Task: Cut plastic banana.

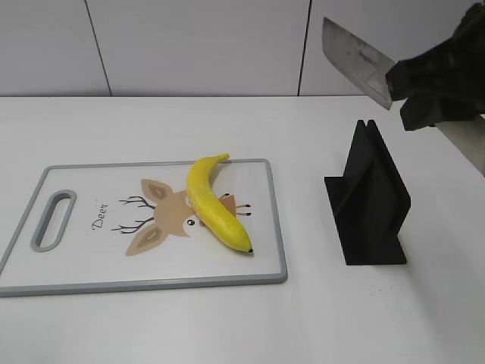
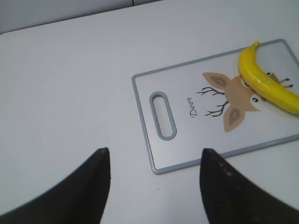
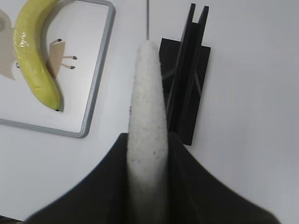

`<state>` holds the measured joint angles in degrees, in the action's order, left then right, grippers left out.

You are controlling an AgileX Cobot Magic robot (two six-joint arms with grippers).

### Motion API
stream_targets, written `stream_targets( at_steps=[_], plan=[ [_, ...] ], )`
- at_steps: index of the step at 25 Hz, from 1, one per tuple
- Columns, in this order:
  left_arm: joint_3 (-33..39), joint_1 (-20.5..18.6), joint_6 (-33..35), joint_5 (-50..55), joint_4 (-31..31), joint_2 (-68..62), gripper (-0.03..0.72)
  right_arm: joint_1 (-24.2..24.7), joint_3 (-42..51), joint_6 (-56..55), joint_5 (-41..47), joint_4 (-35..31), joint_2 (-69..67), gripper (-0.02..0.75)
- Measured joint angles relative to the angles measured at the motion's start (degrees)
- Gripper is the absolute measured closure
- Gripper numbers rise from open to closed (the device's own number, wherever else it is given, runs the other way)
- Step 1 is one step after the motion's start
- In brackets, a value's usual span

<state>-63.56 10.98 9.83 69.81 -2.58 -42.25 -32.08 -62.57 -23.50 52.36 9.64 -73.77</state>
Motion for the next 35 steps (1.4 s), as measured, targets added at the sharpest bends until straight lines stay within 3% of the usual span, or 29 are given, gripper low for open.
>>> stream_targets(
  at_steps=[3, 10, 16, 35],
  plan=[
    [3.6, 0.0, -2.1, 0.0, 0.0, 5.2, 0.115, 0.0, 1.9, -3.3, -0.4, 1.3, 0.2, 0.558],
    [20.6, 0.0, -3.2, -1.3, 0.0, 21.9, 0.117, 0.0, 6.7, -6.9, -2.7, 2.6, 0.4, 0.558],
    [30.9, 0.0, -3.3, -1.4, 0.0, 36.4, 0.117, 0.0, 7.9, -8.9, -5.0, 3.6, 0.4, 0.558],
    [34.4, 0.0, -3.3, -9.5, 0.3, 40.4, 0.15, 0.0, 11.5, -15.7, -6.3, 7.3, 0.5, 0.559]
  ],
)
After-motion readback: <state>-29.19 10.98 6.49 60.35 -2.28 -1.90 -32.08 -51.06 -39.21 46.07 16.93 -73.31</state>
